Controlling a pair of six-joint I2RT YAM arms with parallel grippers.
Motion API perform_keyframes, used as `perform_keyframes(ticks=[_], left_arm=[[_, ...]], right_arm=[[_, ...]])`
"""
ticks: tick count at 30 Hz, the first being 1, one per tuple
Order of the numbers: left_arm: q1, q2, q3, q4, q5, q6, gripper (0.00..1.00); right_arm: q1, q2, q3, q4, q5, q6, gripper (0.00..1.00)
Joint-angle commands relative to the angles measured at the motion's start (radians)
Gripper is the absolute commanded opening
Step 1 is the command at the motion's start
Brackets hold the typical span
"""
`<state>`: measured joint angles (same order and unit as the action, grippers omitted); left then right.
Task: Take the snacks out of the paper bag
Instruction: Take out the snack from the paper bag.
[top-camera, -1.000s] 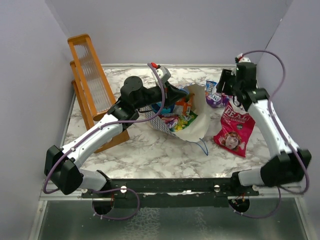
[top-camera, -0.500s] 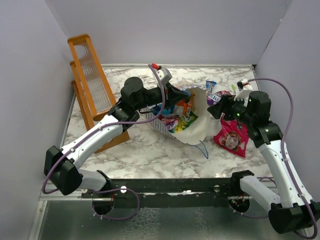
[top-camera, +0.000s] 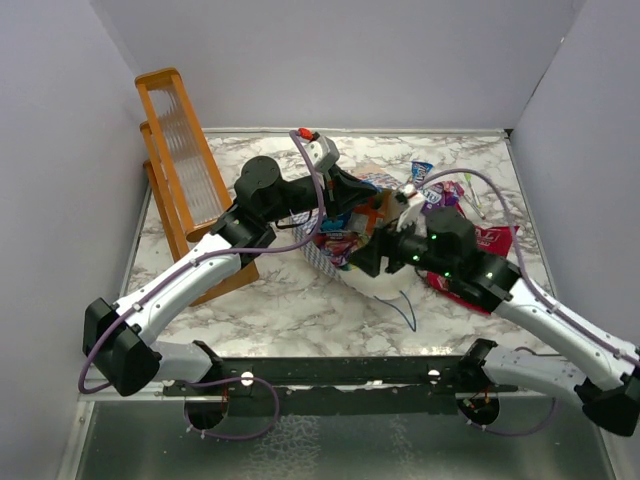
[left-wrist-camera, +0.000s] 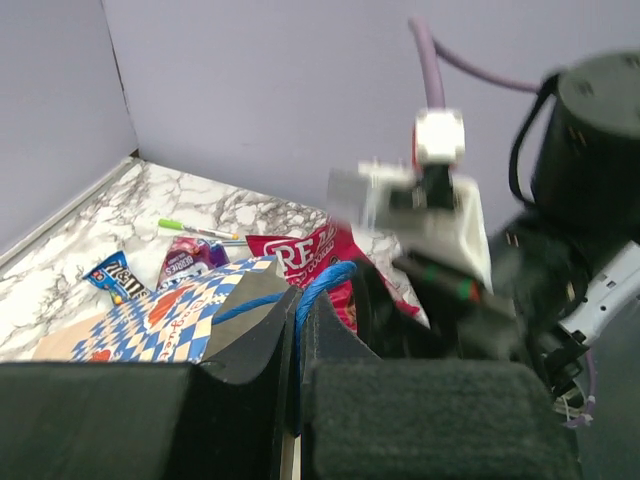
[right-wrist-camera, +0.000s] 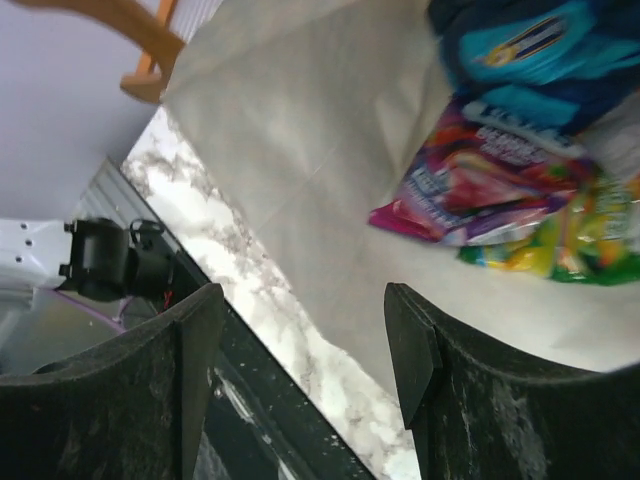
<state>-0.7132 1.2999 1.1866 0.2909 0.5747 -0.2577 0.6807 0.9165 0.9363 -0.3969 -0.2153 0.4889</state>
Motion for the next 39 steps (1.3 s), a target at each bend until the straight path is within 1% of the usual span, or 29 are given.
perform_keyframes(ticks=[1,3,5,7,9,12,15,16,17,18,19,20,22,23,26,28,31,34,39], left_arm=[[-0.009,-0.023,0.007,0.029,-0.006,0.029,0.00],[-0.009,-0.022,0.006,0.023,-0.011,0.037,0.00],[-0.009,-0.022,0.005,0.022,-0.014,0.040,0.00],[-0.009,-0.021,0.007,0.024,-0.011,0.039,0.00],[-0.009,-0.019,0.005,0.030,-0.005,0.028,0.00],[-0.010,-0.017,0.003,0.045,0.008,0.012,0.00],[-0.011,-0.019,0.003,0.047,0.011,0.008,0.00],[-0.011,-0.019,0.002,0.047,0.010,0.012,0.00],[-0.011,-0.020,0.001,0.045,0.008,0.016,0.00],[-0.011,-0.021,0.001,0.041,0.003,0.023,0.00],[-0.010,-0.020,0.003,0.034,-0.001,0.031,0.00],[-0.011,-0.019,0.004,0.028,-0.007,0.037,0.00],[-0.011,-0.014,0.004,0.021,-0.020,0.045,0.00],[-0.011,-0.010,0.004,0.019,-0.020,0.044,0.00],[-0.011,0.003,0.011,0.030,0.003,0.015,0.00],[-0.011,0.008,0.010,0.046,0.021,-0.003,0.00],[-0.011,0.005,0.008,0.045,0.018,0.001,0.00],[-0.011,0.000,0.007,0.042,0.010,0.007,0.00],[-0.011,-0.003,0.007,0.051,0.020,-0.004,0.00]], right_arm=[[0.237,0.094,-0.041,0.150,0.399,0.064,0.65],[0.280,0.135,-0.047,0.197,0.499,0.049,0.65],[0.284,0.158,-0.057,0.237,0.578,0.043,0.65],[0.283,0.171,-0.090,0.318,0.643,0.026,0.65],[0.284,0.183,-0.154,0.474,0.689,-0.011,0.65],[0.283,0.239,-0.258,0.735,0.764,-0.089,0.58],[0.284,0.304,-0.298,0.935,0.808,-0.187,0.55],[0.284,0.311,-0.300,0.956,0.844,-0.188,0.53],[0.284,0.300,-0.300,0.949,0.857,-0.171,0.48],[0.284,0.277,-0.312,0.955,0.833,-0.165,0.46],[0.284,0.255,-0.339,0.985,0.790,-0.171,0.46],[0.284,0.230,-0.358,1.012,0.733,-0.188,0.49],[0.284,0.179,-0.356,0.954,0.584,-0.217,0.53],[0.284,0.157,-0.346,0.904,0.553,-0.209,0.54],[0.284,0.157,-0.332,0.838,0.655,-0.185,0.57],[0.283,0.183,-0.335,0.858,0.714,-0.212,0.57],[0.283,0.228,-0.347,0.935,0.779,-0.227,0.55],[0.280,0.292,-0.346,1.033,0.797,-0.245,0.53],[0.259,0.446,-0.304,1.176,0.808,-0.270,0.52]])
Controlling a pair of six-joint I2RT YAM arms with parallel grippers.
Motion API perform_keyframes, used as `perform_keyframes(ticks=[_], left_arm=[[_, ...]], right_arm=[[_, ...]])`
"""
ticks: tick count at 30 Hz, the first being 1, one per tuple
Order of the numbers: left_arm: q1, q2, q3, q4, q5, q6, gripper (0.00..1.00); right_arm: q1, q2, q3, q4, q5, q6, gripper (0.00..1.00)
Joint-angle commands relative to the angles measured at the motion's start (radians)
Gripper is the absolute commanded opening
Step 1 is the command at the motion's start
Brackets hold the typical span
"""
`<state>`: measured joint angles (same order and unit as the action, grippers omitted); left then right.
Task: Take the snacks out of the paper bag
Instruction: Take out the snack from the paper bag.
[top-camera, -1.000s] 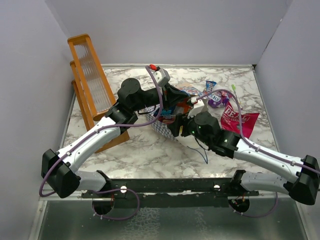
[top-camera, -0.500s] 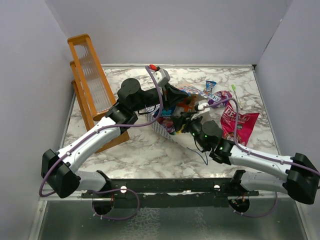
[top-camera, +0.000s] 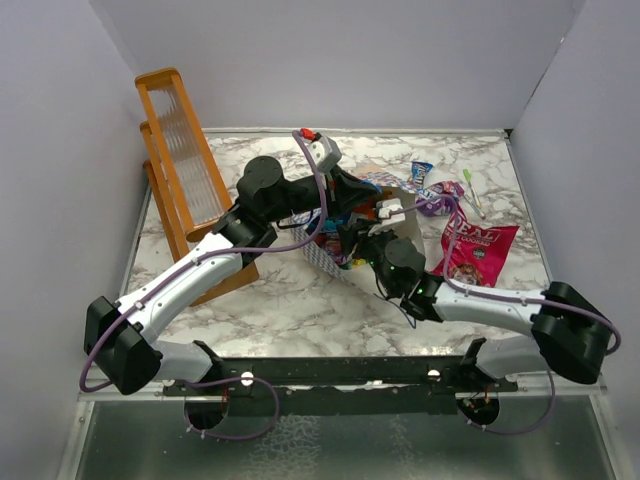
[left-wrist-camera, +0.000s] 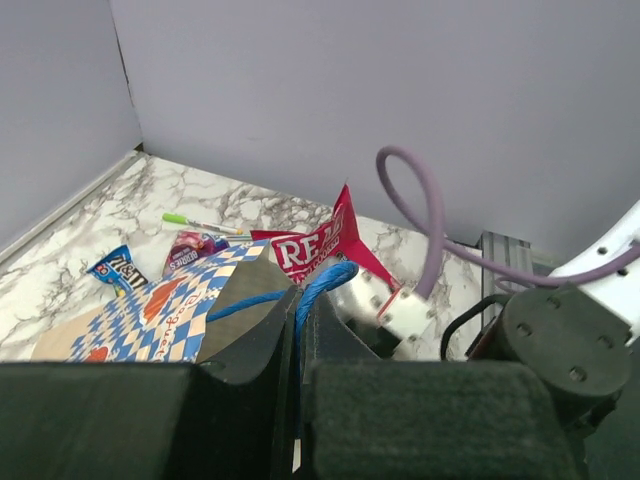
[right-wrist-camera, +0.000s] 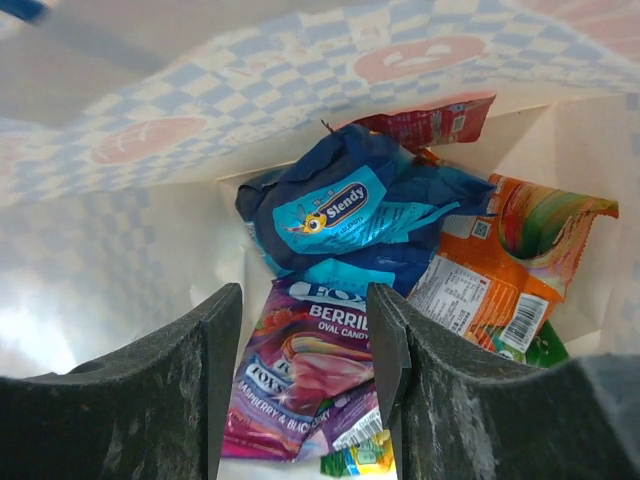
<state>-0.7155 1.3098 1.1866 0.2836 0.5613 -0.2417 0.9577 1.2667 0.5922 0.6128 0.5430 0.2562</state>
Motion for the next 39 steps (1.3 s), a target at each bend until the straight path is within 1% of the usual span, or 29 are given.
perform_keyframes(ticks=[1,4,6,10,14,17,20,25,26,29,32,36,39], left_arm=[[-0.009,-0.014,0.007,0.060,0.035,-0.023,0.00],[-0.009,-0.016,0.005,0.067,0.040,-0.032,0.00],[-0.010,-0.013,0.004,0.078,0.048,-0.047,0.00],[-0.010,-0.011,0.005,0.088,0.061,-0.060,0.00],[-0.010,-0.020,0.002,0.091,0.059,-0.059,0.00],[-0.010,-0.016,0.002,0.098,0.067,-0.068,0.00],[-0.010,-0.011,0.004,0.098,0.069,-0.071,0.00],[-0.009,-0.012,0.002,0.098,0.068,-0.070,0.00],[-0.010,-0.012,0.002,0.098,0.068,-0.071,0.00],[-0.010,-0.013,0.001,0.100,0.068,-0.071,0.00],[-0.010,-0.011,0.000,0.097,0.063,-0.067,0.00],[-0.010,-0.007,0.001,0.096,0.058,-0.066,0.00],[-0.010,-0.003,-0.007,0.097,0.036,-0.065,0.00]], right_arm=[[-0.025,0.132,0.054,0.189,0.043,-0.038,0.52],[-0.036,0.226,0.104,0.235,0.045,-0.043,0.52],[-0.045,0.278,0.120,0.306,0.048,-0.056,0.53],[-0.079,0.355,0.143,0.397,0.047,-0.051,0.59],[-0.108,0.433,0.147,0.505,0.081,-0.037,0.59],[-0.127,0.490,0.159,0.584,0.059,-0.044,0.58],[-0.129,0.544,0.213,0.553,0.049,-0.049,0.51],[-0.130,0.580,0.226,0.556,0.037,-0.038,0.39],[-0.131,0.585,0.229,0.555,0.038,-0.044,0.34],[-0.131,0.575,0.242,0.509,0.044,-0.055,0.15],[-0.130,0.513,0.235,0.412,0.025,-0.041,0.06],[-0.129,0.362,0.163,0.316,-0.067,0.013,0.02],[-0.129,0.226,0.089,0.183,-0.149,0.083,0.01]])
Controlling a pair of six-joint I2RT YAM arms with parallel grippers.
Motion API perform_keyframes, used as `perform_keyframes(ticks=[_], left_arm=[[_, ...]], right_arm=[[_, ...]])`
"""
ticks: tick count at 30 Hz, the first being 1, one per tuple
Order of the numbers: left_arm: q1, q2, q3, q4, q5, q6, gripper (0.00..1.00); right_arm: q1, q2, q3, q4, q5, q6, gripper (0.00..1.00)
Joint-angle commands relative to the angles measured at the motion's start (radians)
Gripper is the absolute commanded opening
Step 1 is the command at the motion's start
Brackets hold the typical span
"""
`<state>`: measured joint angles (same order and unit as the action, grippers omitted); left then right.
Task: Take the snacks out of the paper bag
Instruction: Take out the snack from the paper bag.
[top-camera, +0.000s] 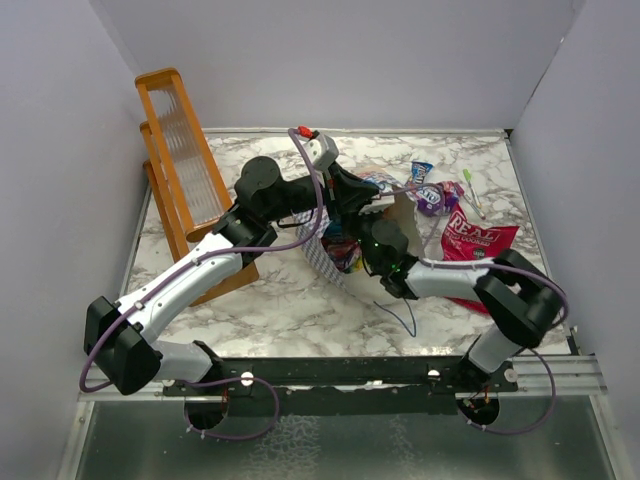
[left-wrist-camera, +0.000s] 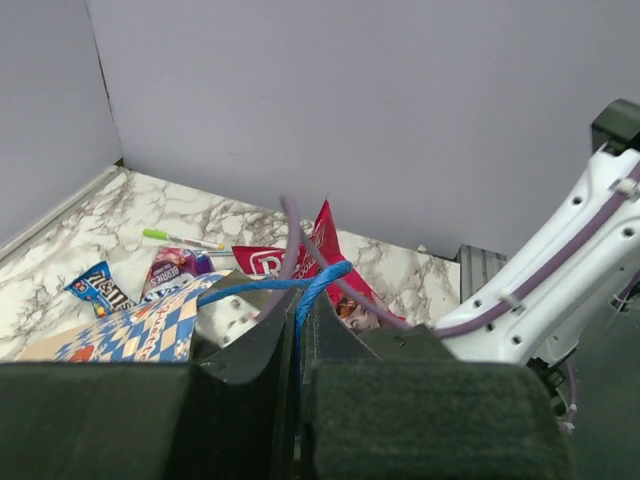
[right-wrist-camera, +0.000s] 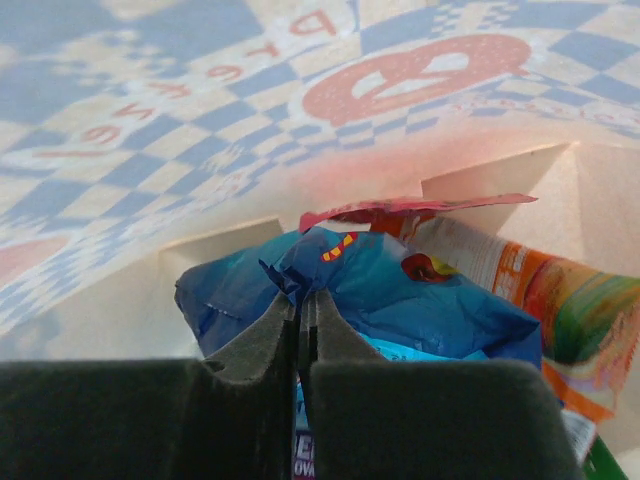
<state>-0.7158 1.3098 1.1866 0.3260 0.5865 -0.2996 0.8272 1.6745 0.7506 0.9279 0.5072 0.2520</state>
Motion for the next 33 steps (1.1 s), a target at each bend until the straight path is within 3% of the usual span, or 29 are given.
perform_keyframes(ticks=[1,9,15,22,30,33], left_arm=[[-0.010,0.001,-0.008,0.054,0.008,-0.006,0.00],[-0.009,0.020,0.000,0.033,-0.001,0.003,0.00],[-0.009,0.009,0.001,0.021,-0.019,0.019,0.00],[-0.011,-0.013,-0.008,0.008,-0.084,0.035,0.00],[0.019,-0.094,0.010,-0.123,-0.407,0.128,0.00],[0.088,-0.123,0.020,-0.145,-0.419,0.135,0.00]], right_arm=[[0.001,-0.234,-0.097,-0.159,-0.134,0.109,0.01],[0.001,-0.616,-0.181,-0.519,-0.192,0.202,0.01],[0.001,-0.759,-0.182,-0.651,-0.189,0.217,0.01],[0.001,-0.711,-0.070,-0.718,-0.202,0.220,0.01],[0.001,-0.618,0.132,-0.701,-0.302,0.143,0.01],[0.001,-0.584,0.187,-0.699,-0.304,0.124,0.01]])
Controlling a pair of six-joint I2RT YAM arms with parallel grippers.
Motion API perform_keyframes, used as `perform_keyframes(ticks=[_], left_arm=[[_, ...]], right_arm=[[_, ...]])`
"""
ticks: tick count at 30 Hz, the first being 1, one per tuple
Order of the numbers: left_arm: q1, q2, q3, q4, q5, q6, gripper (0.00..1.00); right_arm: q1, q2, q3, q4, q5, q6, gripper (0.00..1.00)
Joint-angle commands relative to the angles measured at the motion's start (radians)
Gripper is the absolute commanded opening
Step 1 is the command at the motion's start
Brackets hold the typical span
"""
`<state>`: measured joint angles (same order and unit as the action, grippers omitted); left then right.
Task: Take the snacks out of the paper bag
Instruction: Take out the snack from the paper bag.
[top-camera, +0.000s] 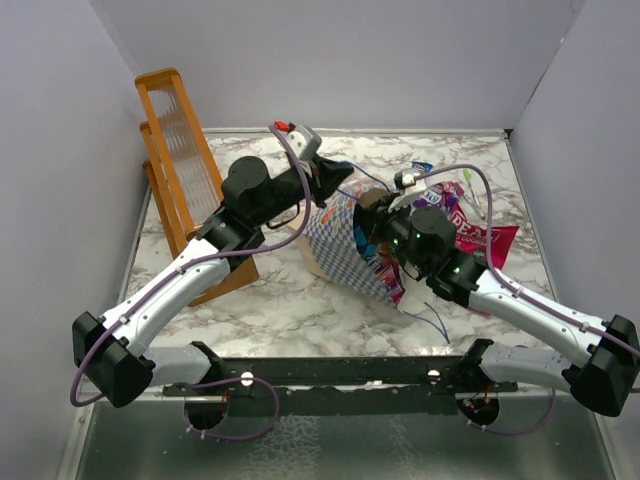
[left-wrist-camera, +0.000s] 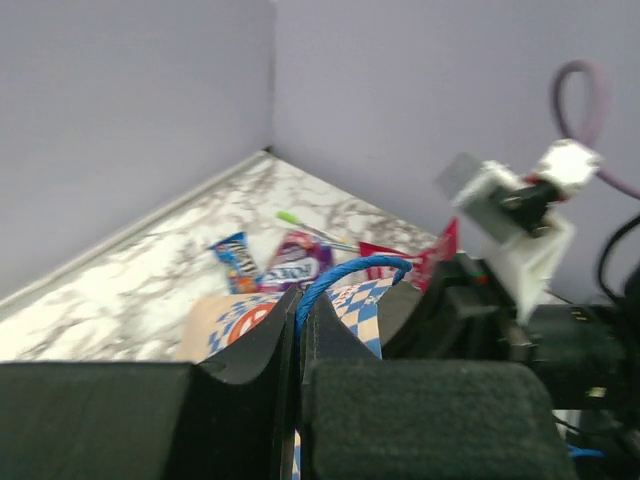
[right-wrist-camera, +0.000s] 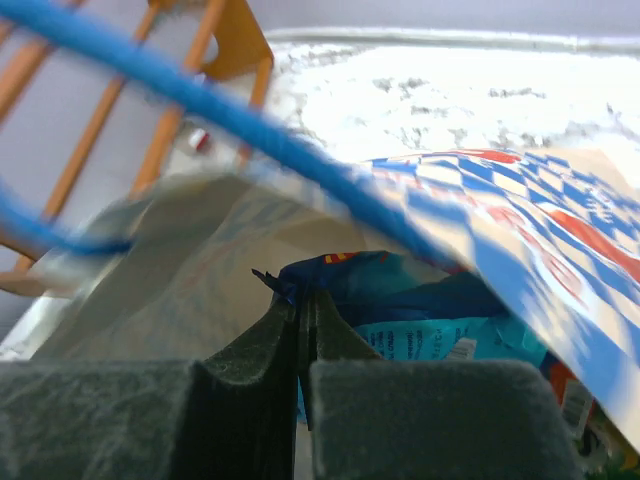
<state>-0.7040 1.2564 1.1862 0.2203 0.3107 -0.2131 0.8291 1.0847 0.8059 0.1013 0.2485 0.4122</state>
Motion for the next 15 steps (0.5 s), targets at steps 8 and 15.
perform_keyframes(ticks=[8,15], left_arm=[[0.211,-0.093,0.036,-0.029,0.067,0.094,0.00],[0.244,-0.107,0.030,-0.019,0.090,0.110,0.00]], right_arm=[[-0.001,0.081,0.278,0.091,-0.068,-0.057,0.01],[-0.001,0.081,0.420,0.020,-0.043,-0.096,0.01]])
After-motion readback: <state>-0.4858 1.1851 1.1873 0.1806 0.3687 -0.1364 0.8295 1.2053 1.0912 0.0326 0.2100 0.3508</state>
